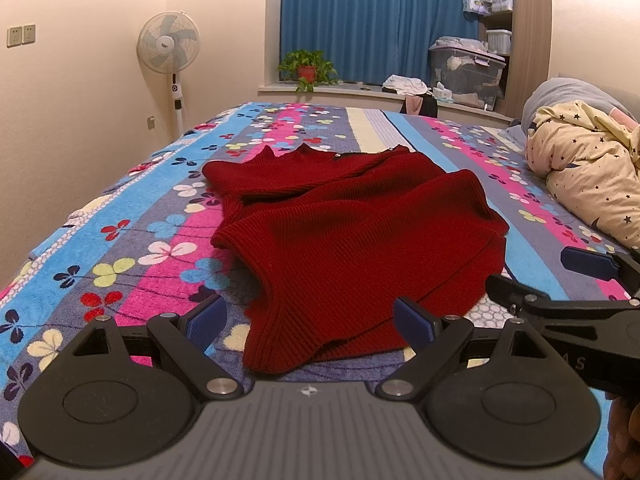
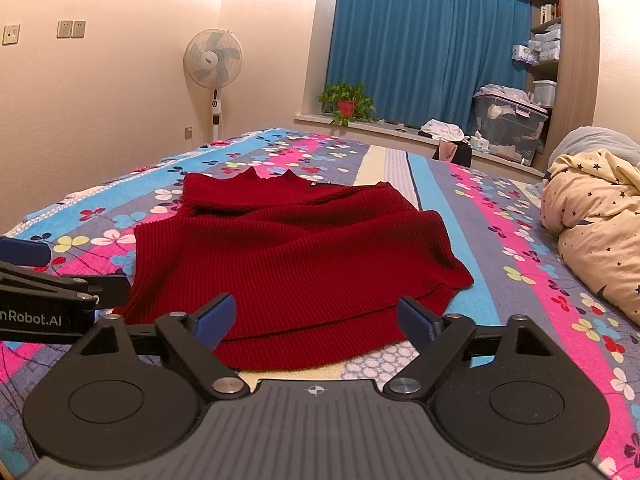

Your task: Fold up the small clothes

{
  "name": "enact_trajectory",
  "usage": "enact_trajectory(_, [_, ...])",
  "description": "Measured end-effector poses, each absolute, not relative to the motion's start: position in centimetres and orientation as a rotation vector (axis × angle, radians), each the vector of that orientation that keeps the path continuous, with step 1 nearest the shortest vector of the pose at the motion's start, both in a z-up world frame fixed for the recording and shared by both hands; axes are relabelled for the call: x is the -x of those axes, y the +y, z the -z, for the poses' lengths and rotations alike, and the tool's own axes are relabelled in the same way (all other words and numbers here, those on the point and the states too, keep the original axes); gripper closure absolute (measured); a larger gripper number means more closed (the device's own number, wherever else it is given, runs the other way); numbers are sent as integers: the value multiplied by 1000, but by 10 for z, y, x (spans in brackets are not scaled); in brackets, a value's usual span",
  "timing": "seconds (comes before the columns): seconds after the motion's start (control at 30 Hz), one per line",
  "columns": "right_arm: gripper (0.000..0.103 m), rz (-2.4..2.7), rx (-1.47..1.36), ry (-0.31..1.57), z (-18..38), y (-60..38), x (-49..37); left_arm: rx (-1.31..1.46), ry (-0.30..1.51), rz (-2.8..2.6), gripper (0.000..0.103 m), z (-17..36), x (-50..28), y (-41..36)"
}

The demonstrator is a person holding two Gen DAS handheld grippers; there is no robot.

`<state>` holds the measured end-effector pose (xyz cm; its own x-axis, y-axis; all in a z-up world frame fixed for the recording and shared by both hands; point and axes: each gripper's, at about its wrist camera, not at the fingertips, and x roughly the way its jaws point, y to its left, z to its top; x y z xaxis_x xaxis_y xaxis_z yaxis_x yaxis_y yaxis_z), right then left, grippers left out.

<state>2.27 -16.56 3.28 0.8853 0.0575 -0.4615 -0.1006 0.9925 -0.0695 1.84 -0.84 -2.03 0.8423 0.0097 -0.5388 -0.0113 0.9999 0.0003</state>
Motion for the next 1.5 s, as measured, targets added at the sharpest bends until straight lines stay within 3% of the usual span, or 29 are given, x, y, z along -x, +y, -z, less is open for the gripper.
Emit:
enact_trajectory(0.2, [35,-54,69,448,-36,-174,-21,-5,557,-16,10,19,-19,-8])
enact_trajectory(0.37, [36,-54,-4,473,-39,-185,-25,-11,513,-59,10,10,-24,3])
enact_trajectory(0.6, [36,-34,-19,446,-45,-191,-24,-45,528,45,46,-16,-56,28])
enact_trajectory(0.7, [36,40,-64,427,-54,-211,-28,-67,538,118,54,-29,-82,48])
enact_trajectory(0.87, [37,114,-214,409,-72,-269,-48,-94,581,142,58,-9,-119,81])
enact_trajectory(0.9, [41,116,-224,404,-72,-279,-54,-77,606,129,58,3,-124,88])
enact_trajectory(0.97, [52,142,-229,411,-67,-299,-72,0,813,71,72,31,-148,103])
enact_trajectory(1.03, [66,177,-238,446,-55,-314,-94,185,885,96,75,39,-159,119])
enact_trajectory(1.1, [71,202,-282,506,-38,-331,-119,255,900,134,74,41,-165,122])
enact_trajectory(1.17, [71,203,-306,539,-23,-341,-142,237,912,157,72,43,-169,117])
enact_trajectory(1.3, [67,203,-289,581,3,-357,-184,215,941,227,51,48,-173,100])
enact_trajectory(1.33, [57,201,-293,594,12,-362,-195,201,948,238,44,49,-172,95])
enact_trajectory(1.43, [34,188,-312,604,32,-374,-221,170,968,252,41,56,-174,87])
enact_trajectory(1.5, [28,190,-327,610,46,-381,-240,154,989,254,41,61,-172,80])
